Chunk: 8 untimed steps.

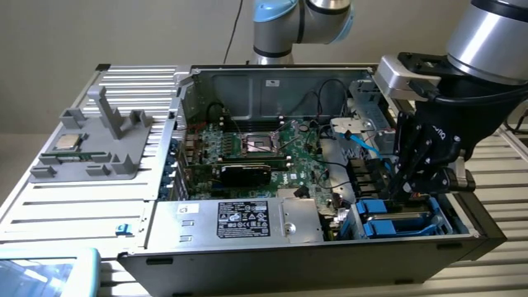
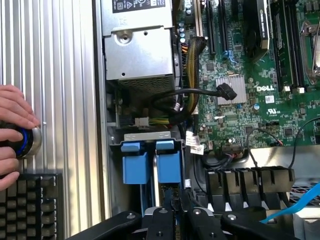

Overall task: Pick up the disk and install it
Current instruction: 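Insert the second disk wire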

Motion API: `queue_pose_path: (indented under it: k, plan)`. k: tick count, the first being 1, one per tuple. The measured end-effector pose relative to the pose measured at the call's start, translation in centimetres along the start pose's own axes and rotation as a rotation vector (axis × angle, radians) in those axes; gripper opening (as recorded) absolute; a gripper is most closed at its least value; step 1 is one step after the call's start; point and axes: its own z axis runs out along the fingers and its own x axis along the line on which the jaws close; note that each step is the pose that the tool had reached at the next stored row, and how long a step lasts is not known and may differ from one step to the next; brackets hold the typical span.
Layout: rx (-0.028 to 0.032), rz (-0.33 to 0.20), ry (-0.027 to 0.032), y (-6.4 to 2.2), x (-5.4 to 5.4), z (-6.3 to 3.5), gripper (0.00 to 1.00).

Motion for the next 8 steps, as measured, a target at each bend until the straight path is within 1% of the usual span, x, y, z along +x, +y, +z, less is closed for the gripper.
queue_pose_path:
  k: [4,6,8]
  plan:
    - [0.0095,-0.003,-0.0056,0.16,0.07,0.12,0.16]
    - [0.0108,-0.005,-0.0084,0.19,0.1,0.17,0.16]
    - [0.0112,-0.007,-0.0143,0.19,0.23,0.21,0.16]
